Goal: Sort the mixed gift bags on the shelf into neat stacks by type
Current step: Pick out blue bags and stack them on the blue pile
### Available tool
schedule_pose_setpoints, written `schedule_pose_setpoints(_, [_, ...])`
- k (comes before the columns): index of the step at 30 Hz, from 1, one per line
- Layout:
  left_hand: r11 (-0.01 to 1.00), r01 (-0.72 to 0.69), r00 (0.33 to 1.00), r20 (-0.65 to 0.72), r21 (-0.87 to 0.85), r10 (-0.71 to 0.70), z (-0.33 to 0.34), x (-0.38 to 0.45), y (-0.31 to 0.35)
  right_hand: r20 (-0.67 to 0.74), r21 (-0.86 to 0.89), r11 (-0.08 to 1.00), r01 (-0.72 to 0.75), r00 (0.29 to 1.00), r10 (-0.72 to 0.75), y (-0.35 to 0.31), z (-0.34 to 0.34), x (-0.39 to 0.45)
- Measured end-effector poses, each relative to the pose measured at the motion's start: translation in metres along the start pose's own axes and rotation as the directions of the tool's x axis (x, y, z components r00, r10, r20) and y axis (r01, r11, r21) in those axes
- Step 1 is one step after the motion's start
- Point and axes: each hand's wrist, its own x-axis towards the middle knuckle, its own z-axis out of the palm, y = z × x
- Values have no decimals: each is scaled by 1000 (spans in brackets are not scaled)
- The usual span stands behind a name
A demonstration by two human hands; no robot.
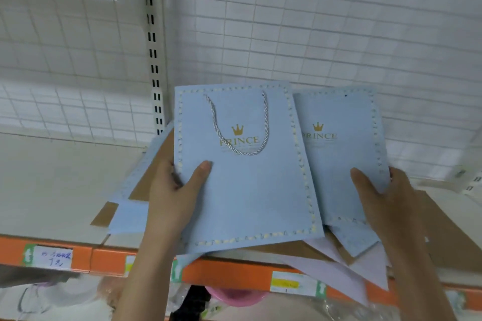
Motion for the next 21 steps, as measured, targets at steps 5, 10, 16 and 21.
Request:
schedule_pose_setpoints(5, [999, 12, 1000, 21, -39, -11, 77, -34, 11, 24, 10, 1000, -22, 999, 22, 49, -59, 10])
schedule_pose_setpoints(10, [998, 51, 995, 88, -31, -48, 173, -86, 15, 58, 57, 994, -89, 995, 86, 121, -122, 28])
schedule_pose_setpoints(16, [998, 10, 990, 139, 55, -18, 275, -151, 6, 41, 15, 989, -148, 988, 147, 193, -203, 53])
schedule_pose_setpoints(21, [985, 8, 993, 114, 172, -28, 318, -169, 1, 92, 25, 977, -212, 974, 209, 239, -225, 75])
